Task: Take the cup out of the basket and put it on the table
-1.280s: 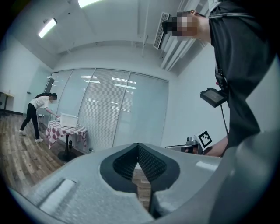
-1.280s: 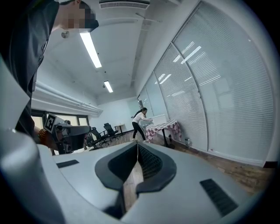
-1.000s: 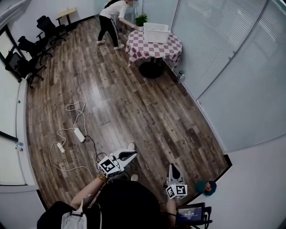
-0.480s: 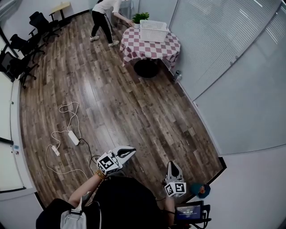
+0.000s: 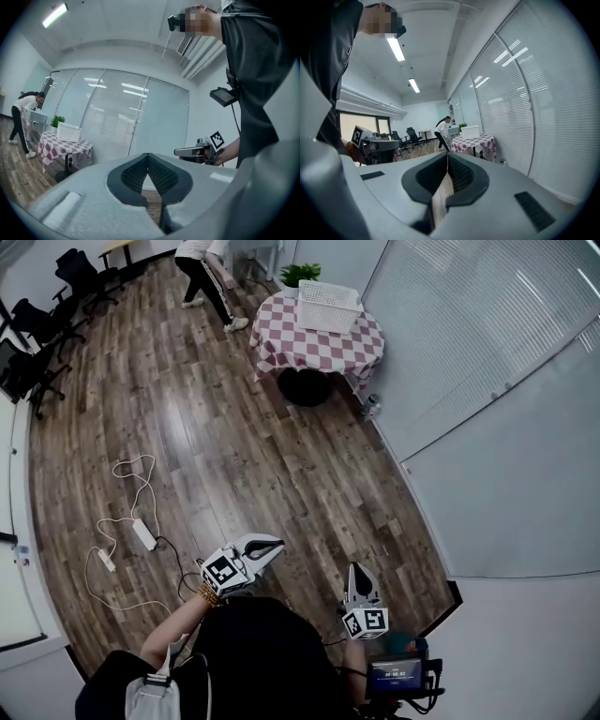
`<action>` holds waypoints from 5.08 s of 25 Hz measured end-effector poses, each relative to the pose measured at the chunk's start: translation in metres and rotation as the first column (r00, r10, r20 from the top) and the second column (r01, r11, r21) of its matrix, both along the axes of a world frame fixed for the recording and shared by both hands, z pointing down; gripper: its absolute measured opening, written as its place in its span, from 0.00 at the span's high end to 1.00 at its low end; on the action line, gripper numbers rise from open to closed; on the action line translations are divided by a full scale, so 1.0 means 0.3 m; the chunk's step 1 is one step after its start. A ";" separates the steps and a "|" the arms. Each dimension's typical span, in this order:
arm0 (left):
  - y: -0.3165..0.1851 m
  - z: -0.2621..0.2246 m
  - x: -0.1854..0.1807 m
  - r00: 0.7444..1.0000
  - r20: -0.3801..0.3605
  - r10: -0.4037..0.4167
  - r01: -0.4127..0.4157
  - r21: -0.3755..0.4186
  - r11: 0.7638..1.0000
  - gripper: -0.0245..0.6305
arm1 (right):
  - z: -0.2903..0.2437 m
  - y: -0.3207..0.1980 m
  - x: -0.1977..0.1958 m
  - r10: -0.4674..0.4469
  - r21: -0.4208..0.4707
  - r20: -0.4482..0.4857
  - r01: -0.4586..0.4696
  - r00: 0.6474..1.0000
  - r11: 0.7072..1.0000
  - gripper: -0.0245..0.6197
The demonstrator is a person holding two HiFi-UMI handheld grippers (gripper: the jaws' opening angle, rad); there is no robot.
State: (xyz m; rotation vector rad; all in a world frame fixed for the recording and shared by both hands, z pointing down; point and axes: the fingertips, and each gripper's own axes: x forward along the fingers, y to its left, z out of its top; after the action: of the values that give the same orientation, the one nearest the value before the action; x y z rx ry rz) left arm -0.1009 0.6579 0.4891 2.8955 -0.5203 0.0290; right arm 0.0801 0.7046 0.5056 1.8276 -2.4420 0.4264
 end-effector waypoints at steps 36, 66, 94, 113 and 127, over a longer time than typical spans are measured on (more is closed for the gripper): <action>-0.947 -0.006 0.724 0.990 0.092 -0.112 0.114 -0.017 0.993 0.96 | 0.151 -1.063 0.662 -0.158 -0.029 0.116 0.162 0.981 0.986 0.95; -1.873 -0.011 0.897 0.997 -0.019 -0.074 0.074 -0.027 0.997 0.96 | 0.087 -1.983 0.785 -0.177 -0.054 0.013 0.178 0.984 0.983 0.95; -2.588 0.008 0.518 0.970 -0.038 -0.239 0.237 -0.039 0.971 0.96 | 0.079 -2.853 0.397 -0.448 -0.055 -0.045 0.445 0.893 0.894 0.95; -3.112 0.043 0.631 0.808 0.002 -0.589 0.587 -0.087 0.805 0.96 | 0.032 -3.788 0.457 -0.771 -0.088 -0.280 0.785 0.572 0.614 0.95; -3.174 0.077 0.555 0.559 0.026 -0.829 0.824 -0.124 0.552 0.96 | 0.158 -4.234 0.209 -0.906 -0.279 -0.384 0.912 0.180 0.300 0.94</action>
State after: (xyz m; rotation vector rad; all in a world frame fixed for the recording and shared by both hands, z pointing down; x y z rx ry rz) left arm 0.0657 -0.2943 0.5122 2.2171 -1.7535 -0.1281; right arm 0.1427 -0.5654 0.5530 0.0551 -2.5358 -0.1667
